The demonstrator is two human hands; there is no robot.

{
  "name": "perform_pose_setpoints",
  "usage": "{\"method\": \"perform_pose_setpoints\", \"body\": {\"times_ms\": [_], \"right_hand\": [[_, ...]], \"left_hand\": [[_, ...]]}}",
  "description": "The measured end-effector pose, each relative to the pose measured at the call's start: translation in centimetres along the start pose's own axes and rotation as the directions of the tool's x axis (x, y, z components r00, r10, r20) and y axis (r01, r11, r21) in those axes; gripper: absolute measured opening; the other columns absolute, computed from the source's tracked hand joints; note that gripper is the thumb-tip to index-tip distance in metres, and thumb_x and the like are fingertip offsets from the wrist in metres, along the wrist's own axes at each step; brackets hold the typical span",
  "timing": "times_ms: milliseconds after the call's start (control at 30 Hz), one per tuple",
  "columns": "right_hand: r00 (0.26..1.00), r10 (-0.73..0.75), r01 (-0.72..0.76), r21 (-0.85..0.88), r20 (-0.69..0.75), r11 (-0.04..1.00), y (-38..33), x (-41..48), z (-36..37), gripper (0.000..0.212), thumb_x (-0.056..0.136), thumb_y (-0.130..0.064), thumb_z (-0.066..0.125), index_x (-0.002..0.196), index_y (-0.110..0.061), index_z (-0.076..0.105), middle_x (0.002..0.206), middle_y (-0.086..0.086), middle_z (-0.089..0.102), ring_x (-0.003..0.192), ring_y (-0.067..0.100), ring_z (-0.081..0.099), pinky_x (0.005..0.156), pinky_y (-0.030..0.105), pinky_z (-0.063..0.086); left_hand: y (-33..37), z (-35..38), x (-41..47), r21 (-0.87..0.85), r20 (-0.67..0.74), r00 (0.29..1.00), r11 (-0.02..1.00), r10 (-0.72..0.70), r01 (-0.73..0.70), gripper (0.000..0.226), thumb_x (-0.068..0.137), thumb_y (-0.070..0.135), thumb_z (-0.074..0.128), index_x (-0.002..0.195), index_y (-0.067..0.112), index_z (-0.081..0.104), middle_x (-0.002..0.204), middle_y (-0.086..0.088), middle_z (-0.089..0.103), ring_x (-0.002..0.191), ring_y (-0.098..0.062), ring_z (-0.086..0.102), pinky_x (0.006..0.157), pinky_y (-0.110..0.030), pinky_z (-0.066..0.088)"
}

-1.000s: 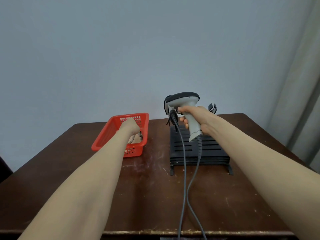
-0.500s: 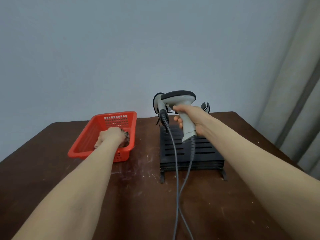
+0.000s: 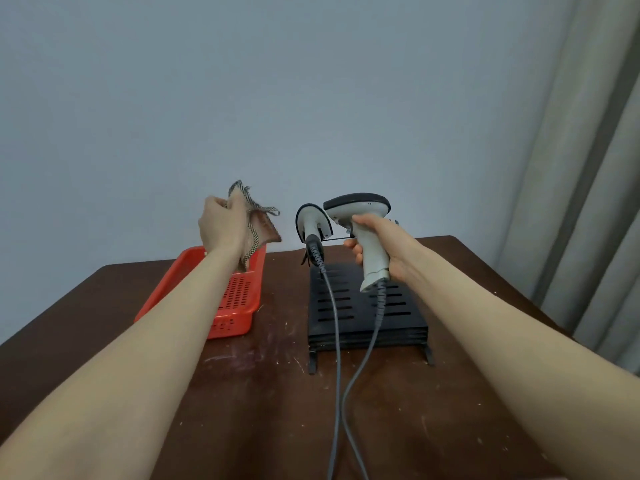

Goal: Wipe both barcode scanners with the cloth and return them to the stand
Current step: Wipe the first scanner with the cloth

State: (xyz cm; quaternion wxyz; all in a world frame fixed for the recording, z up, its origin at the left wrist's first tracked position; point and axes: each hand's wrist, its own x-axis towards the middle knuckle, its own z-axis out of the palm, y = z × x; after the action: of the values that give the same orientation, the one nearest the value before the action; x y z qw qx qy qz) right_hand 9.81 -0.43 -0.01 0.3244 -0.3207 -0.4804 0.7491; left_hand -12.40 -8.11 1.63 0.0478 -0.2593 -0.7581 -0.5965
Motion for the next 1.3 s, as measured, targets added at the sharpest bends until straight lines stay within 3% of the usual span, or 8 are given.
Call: {"method": "perform_pose_setpoints", "body": {"times_ms": [133,333,500,600,867,967,1200,1300], "right_hand": [[1.000,0.026,-0.027,0.085,0.012,0.996,-0.4,-1.5,-1.2,0.035,0.091,-0.035,0.057,0.102,-0.002,0.058,0.071,0.009,0.060,0.048,0.014,0.055,0.045,0.022,0.049],[0.998,-0.055,0.055,0.195,-0.004,0.979,0.0,-2.6,-2.2,0.057,0.093,-0.055,0.045,0.110,-0.003,0.060,0.075,0.010,0.062,0.058,0.020,0.059,0.050,0.028,0.053],[0.997,-0.074,0.081,0.234,-0.036,0.969,0.2,-3.3,-2.2,0.030,0.098,-0.030,0.045,0.092,-0.007,0.063,0.082,0.010,0.068,0.072,0.025,0.066,0.067,0.036,0.055],[0.996,-0.072,0.084,0.262,-0.056,0.962,0.6,-3.6,-2.6,0.024,0.097,-0.026,0.049,0.094,-0.008,0.065,0.079,0.011,0.071,0.069,0.025,0.070,0.057,0.034,0.056],[0.981,-0.036,0.086,0.260,-0.192,0.962,1.1,-2.6,-4.3,0.030,0.098,-0.033,0.046,0.112,-0.012,0.063,0.054,0.004,0.063,0.044,0.021,0.055,0.040,0.021,0.044],[0.976,-0.021,0.065,0.196,-0.218,0.978,0.7,-2.4,-4.6,0.041,0.099,-0.041,0.042,0.079,-0.010,0.057,0.056,0.005,0.064,0.045,0.017,0.059,0.042,0.019,0.044],[0.991,-0.075,0.097,0.216,-0.110,0.972,0.8,-2.6,-4.0,0.031,0.101,-0.030,0.042,0.089,-0.009,0.061,0.089,0.012,0.065,0.072,0.021,0.067,0.066,0.031,0.055],[0.987,-0.042,0.072,0.194,-0.154,0.978,0.4,-2.4,-4.2,0.030,0.100,-0.020,0.038,0.082,-0.011,0.060,0.074,0.008,0.065,0.065,0.022,0.063,0.051,0.027,0.053]], "left_hand": [[3.9,0.3,-2.5,-0.297,-0.054,0.997,0.952,0.060,-0.074,0.023,0.091,0.035,0.051,0.089,0.012,0.047,0.075,0.009,0.049,0.072,-0.012,0.049,0.062,-0.021,0.031],[6.8,2.1,-10.1,-0.375,0.052,0.954,0.891,0.295,-0.256,0.017,0.084,0.022,0.065,0.081,0.014,0.050,0.070,0.012,0.050,0.063,0.002,0.045,0.056,-0.008,0.034],[5.1,5.4,-15.3,-0.299,0.361,0.814,0.883,0.455,-0.361,0.033,0.087,0.022,0.063,0.119,0.013,0.061,0.113,-0.001,0.060,0.102,-0.011,0.055,0.088,-0.018,0.041],[4.6,6.2,-16.9,-0.308,0.380,0.762,0.849,0.524,-0.430,0.036,0.091,0.014,0.056,0.127,0.013,0.059,0.123,-0.003,0.052,0.113,-0.011,0.049,0.095,-0.013,0.035],[3.3,6.0,-19.3,-0.308,0.367,0.749,0.832,0.552,-0.462,0.022,0.082,0.008,0.060,0.099,0.011,0.074,0.105,0.006,0.063,0.102,-0.005,0.055,0.091,-0.011,0.038],[3.3,5.7,-19.7,-0.315,0.355,0.749,0.826,0.559,-0.467,0.014,0.080,0.006,0.061,0.090,0.008,0.071,0.098,0.002,0.064,0.092,-0.006,0.055,0.080,-0.005,0.035],[5.7,6.9,-17.6,-0.242,0.362,0.776,0.856,0.517,-0.458,0.044,0.091,0.011,0.049,0.134,0.019,0.052,0.117,-0.001,0.046,0.106,-0.010,0.047,0.087,-0.017,0.032],[6.2,7.5,-17.1,-0.232,0.347,0.777,0.851,0.524,-0.470,0.032,0.095,0.018,0.049,0.124,0.017,0.061,0.125,-0.004,0.047,0.116,-0.013,0.046,0.090,-0.018,0.034]]}}
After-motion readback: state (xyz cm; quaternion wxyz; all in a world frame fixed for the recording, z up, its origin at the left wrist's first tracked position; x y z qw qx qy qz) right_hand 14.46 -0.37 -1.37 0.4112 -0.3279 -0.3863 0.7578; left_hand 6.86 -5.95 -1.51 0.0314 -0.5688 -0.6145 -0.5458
